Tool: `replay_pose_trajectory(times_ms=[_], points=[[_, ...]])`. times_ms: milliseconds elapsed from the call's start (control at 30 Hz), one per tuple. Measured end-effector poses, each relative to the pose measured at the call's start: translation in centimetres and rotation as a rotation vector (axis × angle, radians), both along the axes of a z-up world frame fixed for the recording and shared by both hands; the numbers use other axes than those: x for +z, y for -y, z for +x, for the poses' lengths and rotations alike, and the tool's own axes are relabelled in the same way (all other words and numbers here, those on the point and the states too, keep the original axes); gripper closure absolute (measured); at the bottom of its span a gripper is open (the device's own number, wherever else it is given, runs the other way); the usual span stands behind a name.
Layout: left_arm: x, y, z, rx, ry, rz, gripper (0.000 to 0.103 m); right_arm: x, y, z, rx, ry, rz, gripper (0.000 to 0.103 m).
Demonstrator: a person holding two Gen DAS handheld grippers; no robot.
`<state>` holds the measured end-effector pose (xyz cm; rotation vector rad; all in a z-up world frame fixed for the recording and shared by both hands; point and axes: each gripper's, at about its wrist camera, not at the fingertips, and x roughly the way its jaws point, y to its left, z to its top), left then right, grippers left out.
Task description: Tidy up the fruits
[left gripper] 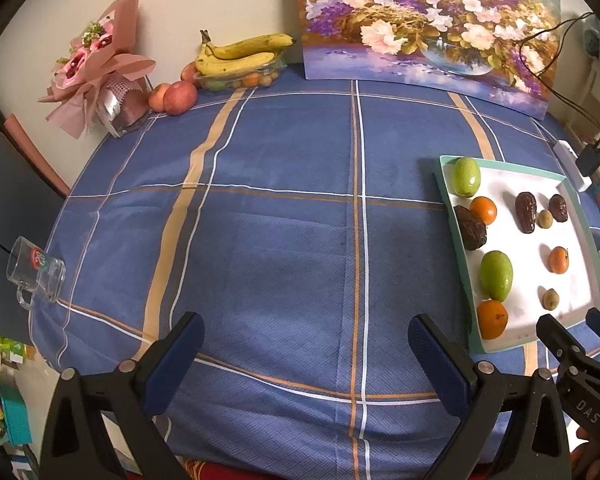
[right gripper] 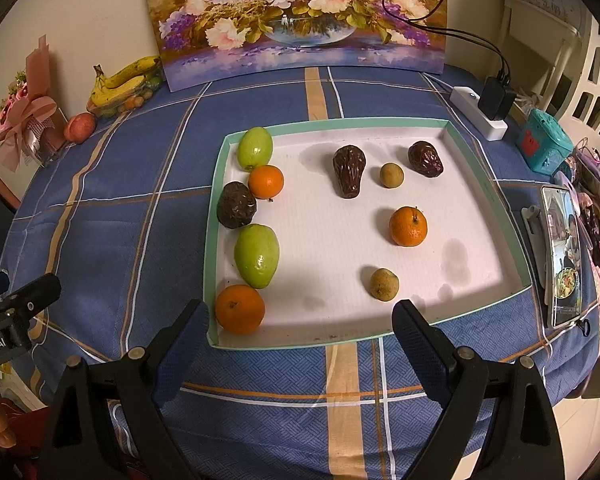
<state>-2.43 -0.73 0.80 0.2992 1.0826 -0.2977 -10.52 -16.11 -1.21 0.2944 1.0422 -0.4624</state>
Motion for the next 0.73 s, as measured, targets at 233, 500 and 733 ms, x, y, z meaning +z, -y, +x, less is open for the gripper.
replay_pose_trajectory(times_ms=[233,500,733], points=[[0.01,0.01,0.01,0.001,0.002,-0.001,0.0,-0.04,0.02,-0.03,0.0,-0.002,0.001,0.01],[0.09,-0.05,0.05,0.002,0.004,-0.003,0.0,-0.09,-0.02,-0.02,0.0,-0.005,0.001,0.01],[0.07,-0.14,0.21,0.009,-0.007,-0.004,0.0,-0.08,0.04,0.08,0.002,-0.011,0.002,0.01]])
